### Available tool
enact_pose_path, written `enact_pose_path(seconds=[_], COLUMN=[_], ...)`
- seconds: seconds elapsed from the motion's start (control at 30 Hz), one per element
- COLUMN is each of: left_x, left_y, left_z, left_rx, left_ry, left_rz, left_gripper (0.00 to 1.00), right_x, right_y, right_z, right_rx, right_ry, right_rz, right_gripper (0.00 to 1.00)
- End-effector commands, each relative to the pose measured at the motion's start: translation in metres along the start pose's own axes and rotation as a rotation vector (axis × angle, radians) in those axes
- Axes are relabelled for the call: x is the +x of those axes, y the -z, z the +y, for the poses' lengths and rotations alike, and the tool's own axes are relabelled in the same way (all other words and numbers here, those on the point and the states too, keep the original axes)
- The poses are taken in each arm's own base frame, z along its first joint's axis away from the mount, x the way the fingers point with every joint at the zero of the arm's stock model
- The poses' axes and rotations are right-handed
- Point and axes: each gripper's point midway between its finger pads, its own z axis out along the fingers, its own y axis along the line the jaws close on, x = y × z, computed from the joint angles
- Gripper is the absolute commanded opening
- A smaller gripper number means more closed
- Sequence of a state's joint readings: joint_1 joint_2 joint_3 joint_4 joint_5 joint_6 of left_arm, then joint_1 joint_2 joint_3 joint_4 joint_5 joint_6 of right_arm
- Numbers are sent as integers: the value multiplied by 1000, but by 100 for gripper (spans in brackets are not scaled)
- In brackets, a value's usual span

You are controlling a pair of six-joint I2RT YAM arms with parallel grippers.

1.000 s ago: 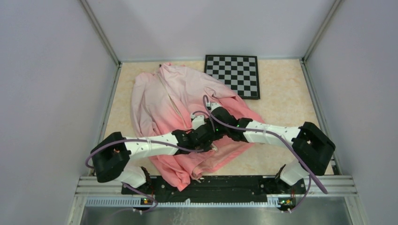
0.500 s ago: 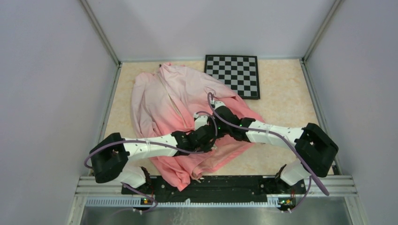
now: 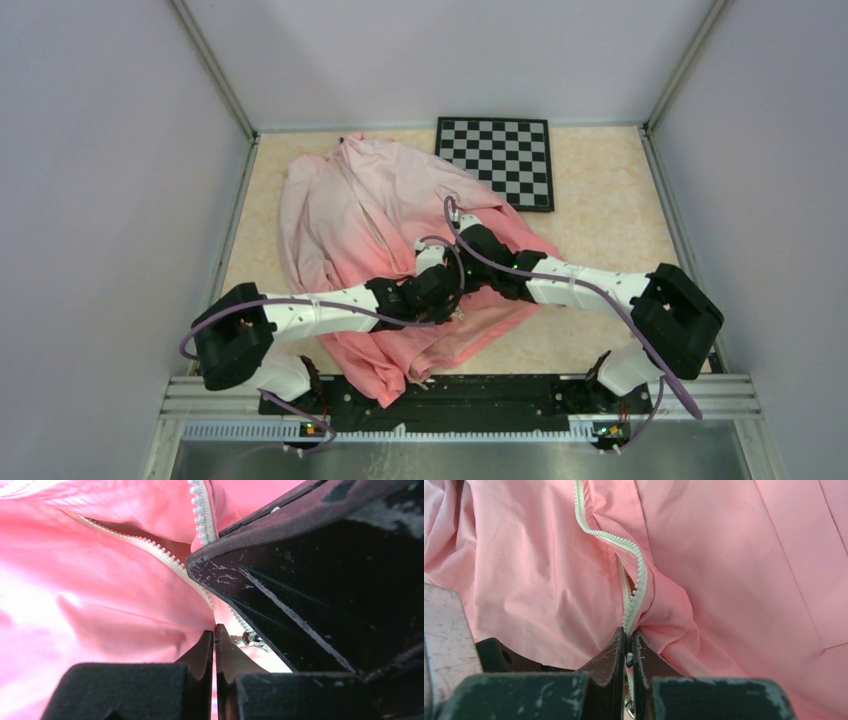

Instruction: Zip up the jacket

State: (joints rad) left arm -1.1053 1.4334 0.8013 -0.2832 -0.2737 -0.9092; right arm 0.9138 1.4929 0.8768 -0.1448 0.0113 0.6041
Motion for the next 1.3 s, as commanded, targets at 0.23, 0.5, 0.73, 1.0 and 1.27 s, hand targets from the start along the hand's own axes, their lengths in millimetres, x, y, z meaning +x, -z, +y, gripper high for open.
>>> enact_pose_path(seconds=[0.23,0.5,0.73,1.0,1.27], left_x=[-28,-33,-29,-8,9], left_y=[35,54,75,77,58], left_z=[-99,-72,-42,-59,-55], left_rx=[362,312,270,439,207], left_ry=[-53,56,157,-133,-561], left_rz=[-65,-93,-107,-68,-56], left_gripper=[8,47,69,64,61], right_x=[-19,-20,-21,-18,-16], right_y=[-2,-1,2,5,4], right_z=[29,20,17,6,-2], right_rx=[-78,-66,-70,16,92], right_ry=[75,36,-9,-80,-161], right_rz=[-94,-113,-154,-124,-88], right_gripper=[0,0,0,0,0])
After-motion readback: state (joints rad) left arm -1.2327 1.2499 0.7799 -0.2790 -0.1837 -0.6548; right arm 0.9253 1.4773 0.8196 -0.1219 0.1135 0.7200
